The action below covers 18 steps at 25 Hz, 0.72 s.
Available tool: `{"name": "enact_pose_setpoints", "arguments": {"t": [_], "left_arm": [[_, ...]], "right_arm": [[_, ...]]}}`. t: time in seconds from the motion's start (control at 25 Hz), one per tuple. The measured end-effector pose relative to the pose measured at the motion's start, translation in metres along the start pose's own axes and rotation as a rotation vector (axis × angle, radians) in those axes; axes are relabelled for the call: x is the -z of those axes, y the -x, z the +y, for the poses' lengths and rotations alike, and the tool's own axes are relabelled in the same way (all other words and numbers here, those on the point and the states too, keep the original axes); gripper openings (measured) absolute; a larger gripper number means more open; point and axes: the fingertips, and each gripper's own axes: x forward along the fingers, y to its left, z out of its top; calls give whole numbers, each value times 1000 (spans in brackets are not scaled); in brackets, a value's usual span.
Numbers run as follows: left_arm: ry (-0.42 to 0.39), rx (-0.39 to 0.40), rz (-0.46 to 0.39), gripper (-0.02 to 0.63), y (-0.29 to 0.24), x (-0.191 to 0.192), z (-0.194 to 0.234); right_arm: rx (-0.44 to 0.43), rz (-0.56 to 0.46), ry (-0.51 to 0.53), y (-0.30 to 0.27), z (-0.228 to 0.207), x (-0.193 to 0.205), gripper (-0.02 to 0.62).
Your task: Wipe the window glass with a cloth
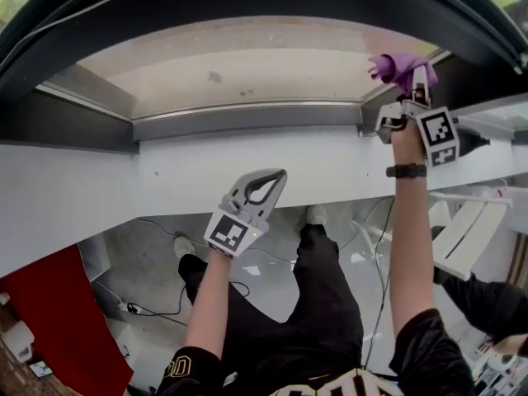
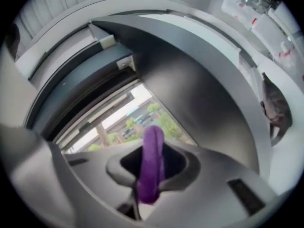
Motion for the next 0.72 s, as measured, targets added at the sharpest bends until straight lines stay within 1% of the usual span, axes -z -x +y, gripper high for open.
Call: {"name": "enact_pose_setpoints", "arguments": {"t": [0.04, 0.08, 0.16, 0.24, 0.32, 0.4, 0.48, 0.6, 0.64, 0.72], "left_arm": [[4, -27, -9, 9, 11, -4, 10], [9, -59, -22, 9, 24, -8, 23], [24, -139, -48, 9, 60, -15, 50], [44, -228, -61, 9, 103, -18, 74], [41, -291, -40, 9, 147, -15, 95], [16, -331, -6, 9, 190, -9, 115], [5, -380, 4, 9, 232, -8, 133], [20, -473, -6, 9, 291, -12, 159], [25, -492, -10, 9, 305, -13, 165], [38, -507, -12, 9, 322, -15, 167]], "right_arm": [[-13, 9, 2, 0, 9, 8, 72], [-48, 33, 12, 3, 29, 25, 72], [-163, 133, 47, 17, 94, 84, 72], [-316, 268, 71, 36, 175, 160, 72], [-495, 374, 63, 55, 262, 232, 72], [-660, 444, 60, 74, 343, 296, 72], [-789, 496, 67, 92, 413, 353, 72], [-912, 544, 79, 109, 498, 424, 72], [-938, 549, 87, 111, 521, 441, 72], [-965, 554, 95, 110, 555, 461, 72]]}}
